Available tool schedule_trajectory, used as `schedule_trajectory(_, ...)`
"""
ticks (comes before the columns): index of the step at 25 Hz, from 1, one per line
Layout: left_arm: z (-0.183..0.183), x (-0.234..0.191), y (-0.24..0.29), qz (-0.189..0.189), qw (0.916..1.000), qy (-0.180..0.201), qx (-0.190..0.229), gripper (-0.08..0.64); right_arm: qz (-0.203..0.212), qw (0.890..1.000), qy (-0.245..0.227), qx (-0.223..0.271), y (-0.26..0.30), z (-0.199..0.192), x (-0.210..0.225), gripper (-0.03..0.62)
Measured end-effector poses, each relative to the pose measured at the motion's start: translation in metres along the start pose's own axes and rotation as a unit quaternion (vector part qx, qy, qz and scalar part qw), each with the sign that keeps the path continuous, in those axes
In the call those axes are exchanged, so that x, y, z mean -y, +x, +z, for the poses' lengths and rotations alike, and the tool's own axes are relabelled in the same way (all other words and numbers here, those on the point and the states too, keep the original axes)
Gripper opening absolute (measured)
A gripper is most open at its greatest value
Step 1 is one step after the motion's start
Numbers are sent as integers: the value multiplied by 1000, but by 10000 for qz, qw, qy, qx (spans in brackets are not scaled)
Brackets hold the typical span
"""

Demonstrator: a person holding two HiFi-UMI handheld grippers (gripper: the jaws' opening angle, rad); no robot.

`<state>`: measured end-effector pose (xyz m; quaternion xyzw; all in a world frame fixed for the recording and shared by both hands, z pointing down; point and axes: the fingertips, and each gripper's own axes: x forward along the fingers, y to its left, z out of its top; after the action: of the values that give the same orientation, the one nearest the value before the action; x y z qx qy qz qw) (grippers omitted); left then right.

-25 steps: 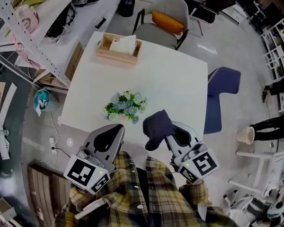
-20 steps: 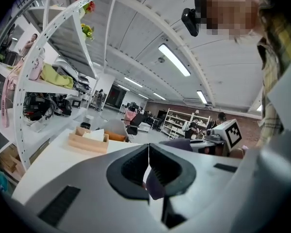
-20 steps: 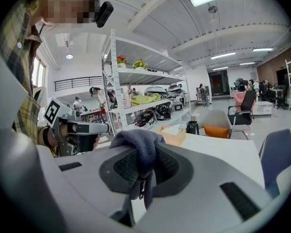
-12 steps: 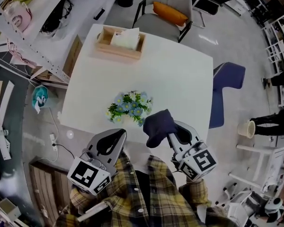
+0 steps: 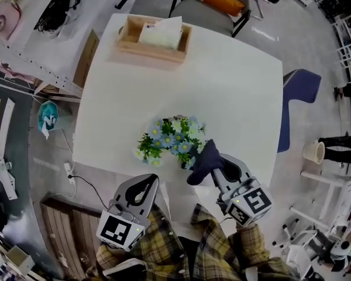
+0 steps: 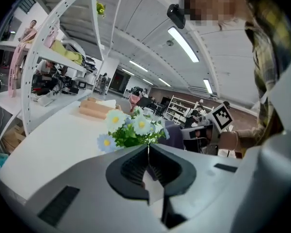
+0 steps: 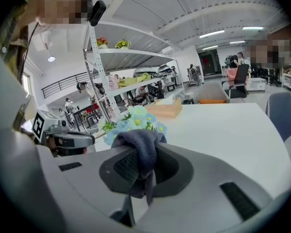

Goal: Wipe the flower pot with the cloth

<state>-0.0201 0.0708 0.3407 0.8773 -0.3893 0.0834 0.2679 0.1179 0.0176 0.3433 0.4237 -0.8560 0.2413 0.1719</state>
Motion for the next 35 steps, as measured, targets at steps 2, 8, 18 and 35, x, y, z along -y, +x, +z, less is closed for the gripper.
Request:
schedule_trajectory(2, -13, -9, 5, 36, 10000, -31, -18, 11, -7, 9999, 126, -69, 11, -11, 5, 26)
schedule_trajectory(8, -49, -37, 18, 282, 9991, 13, -307, 12, -49, 9987, 490, -118, 34, -33, 15, 26)
schedule_trajectory(18, -38, -77, 44, 383, 9973, 616, -70, 98, -210, 9977, 645, 7, 49, -35, 22, 26)
schedule_trajectory(35, -29, -90, 79, -751, 9835, 1603, -375, 353, -372, 9925, 1164, 33, 72, -38, 31, 26)
